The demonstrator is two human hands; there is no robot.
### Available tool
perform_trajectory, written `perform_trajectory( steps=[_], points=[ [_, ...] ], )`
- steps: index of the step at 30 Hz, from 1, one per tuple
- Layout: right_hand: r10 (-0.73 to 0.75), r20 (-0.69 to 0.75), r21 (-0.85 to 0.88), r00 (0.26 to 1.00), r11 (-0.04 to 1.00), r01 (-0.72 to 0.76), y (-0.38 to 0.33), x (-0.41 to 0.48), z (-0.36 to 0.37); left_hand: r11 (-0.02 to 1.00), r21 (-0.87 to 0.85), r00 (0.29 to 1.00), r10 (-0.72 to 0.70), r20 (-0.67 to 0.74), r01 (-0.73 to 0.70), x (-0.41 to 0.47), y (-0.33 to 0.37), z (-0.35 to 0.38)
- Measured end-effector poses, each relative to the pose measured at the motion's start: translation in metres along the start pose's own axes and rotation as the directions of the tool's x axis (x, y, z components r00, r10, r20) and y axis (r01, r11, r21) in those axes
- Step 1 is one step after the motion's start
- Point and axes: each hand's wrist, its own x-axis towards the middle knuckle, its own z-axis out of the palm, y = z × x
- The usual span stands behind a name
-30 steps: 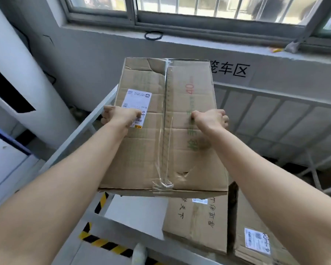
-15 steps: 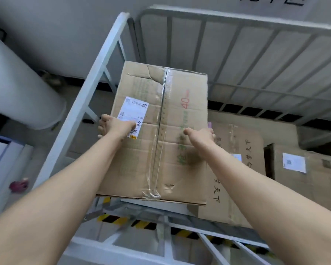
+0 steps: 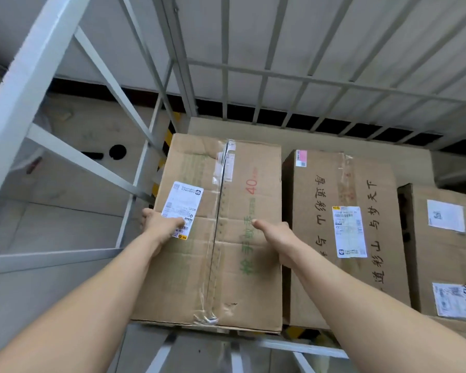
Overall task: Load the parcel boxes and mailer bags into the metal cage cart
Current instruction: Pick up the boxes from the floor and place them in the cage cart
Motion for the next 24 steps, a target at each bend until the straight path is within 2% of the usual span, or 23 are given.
perform_trajectory(
  steps=[9,11,15,19,24],
  points=[
    [0.031,-0.005,-0.057,1.000,0.998,-0.031,0.038,0.044,0.002,0.998,0.007,0.984,-0.059,0.168,0.058,0.031,-0.034,0.041],
    [0.027,0.017,-0.104,0.999,0.994,-0.025,0.044,0.044,-0.001,0.997,0.044,0.976,-0.075,0.202,0.068,0.032,-0.041,0.047],
    [0.001,0.114,-0.177,0.993,0.984,0.020,0.048,0.035,-0.004,0.992,0.115,0.928,-0.095,0.359,0.057,0.021,-0.042,0.052],
    [-0.104,0.082,-0.196,0.991,0.973,0.119,0.023,0.014,-0.013,0.992,0.118,0.935,-0.002,0.355,-0.042,-0.008,-0.006,0.049],
    [-0.224,0.045,-0.199,0.973,0.953,0.229,-0.010,-0.026,-0.056,0.961,0.101,0.919,0.211,0.332,-0.257,-0.070,0.061,0.037]
  ],
)
